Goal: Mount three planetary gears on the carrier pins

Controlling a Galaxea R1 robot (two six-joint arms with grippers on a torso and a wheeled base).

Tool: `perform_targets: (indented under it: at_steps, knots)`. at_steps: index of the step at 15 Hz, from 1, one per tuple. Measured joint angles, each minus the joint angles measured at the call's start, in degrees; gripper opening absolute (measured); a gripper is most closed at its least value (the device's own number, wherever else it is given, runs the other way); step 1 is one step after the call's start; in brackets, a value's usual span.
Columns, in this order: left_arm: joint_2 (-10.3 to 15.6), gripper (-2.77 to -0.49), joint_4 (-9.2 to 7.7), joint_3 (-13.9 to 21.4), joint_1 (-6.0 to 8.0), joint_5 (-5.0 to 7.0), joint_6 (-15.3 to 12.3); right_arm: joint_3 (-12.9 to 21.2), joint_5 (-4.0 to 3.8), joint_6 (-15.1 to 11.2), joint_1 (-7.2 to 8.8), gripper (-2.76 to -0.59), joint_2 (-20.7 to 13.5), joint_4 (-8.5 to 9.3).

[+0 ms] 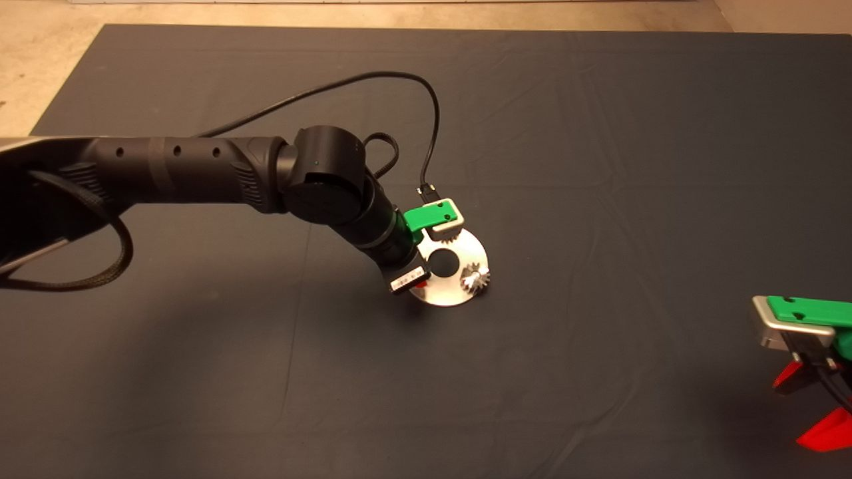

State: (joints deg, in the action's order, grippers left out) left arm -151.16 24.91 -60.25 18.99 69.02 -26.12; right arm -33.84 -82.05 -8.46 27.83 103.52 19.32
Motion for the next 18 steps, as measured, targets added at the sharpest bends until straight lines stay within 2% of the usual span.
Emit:
perform_targets:
  at_steps: [4, 18]
  knots:
    - [0.06, -2.4, -0.11, 0.0, -0.45, -1.88, -0.37, 0.02, -0.02, 0.0, 0.0, -1.88, -0.02, 0.0]
    - [0.17, -2.4, -0.07, 0.02, -0.61, -2.35, -0.33, 0.02, 0.0, 0.0, 0.0, -1.88, -0.02, 0.0]
